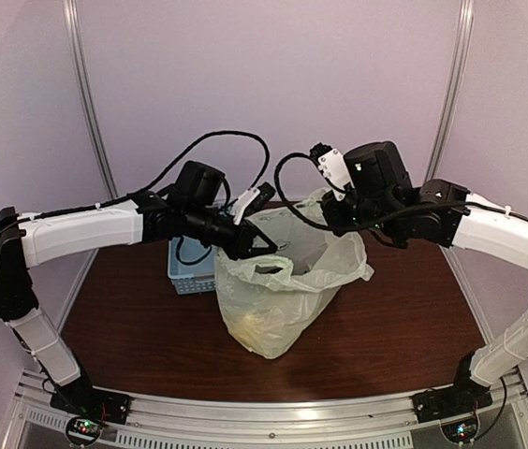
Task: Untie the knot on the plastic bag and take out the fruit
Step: Adjust the bag opening for the takeout bag.
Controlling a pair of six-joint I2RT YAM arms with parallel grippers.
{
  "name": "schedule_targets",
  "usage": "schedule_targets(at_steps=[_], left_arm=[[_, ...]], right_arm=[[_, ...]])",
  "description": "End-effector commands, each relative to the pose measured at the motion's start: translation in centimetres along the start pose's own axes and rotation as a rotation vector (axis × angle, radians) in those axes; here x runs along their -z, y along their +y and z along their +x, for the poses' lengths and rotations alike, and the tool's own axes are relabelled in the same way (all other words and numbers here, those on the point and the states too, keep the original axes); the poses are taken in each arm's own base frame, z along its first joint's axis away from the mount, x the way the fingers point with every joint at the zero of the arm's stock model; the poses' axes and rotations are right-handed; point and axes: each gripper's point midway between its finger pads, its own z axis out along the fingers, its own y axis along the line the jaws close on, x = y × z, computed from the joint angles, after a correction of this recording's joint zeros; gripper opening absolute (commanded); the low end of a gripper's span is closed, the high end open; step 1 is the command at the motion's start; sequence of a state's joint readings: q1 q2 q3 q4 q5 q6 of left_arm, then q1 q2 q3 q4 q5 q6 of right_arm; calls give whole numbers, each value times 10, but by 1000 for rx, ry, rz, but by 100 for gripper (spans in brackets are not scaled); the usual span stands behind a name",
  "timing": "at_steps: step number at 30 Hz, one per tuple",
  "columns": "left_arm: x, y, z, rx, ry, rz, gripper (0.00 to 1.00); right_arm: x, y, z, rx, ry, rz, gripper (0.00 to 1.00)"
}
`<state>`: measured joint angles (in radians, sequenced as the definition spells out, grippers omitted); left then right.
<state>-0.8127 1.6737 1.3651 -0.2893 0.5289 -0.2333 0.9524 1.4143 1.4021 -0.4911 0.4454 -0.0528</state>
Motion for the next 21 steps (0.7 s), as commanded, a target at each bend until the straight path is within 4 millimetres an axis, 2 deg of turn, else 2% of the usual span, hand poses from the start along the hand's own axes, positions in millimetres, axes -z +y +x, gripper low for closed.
schedule_targets(at_steps=[1,7,14,17,21], left_arm=[[12,-13,13,-16,4,30,0],[24,-25,42,-4,28,80,0],[36,-26,83,42,88,59,0],[47,-29,78,30,62,40,1],[65,-41,40,-29,-31,37,17]], right_arm=[[-10,-12,-8,-84,-15,24,14],[-30,-36,3,-179,16,74,15],[-48,-53,7,-259,15,79,14],[-48,-48,3,-262,0,38,13],[-46,-42,-1,-260,-9,-4,14]])
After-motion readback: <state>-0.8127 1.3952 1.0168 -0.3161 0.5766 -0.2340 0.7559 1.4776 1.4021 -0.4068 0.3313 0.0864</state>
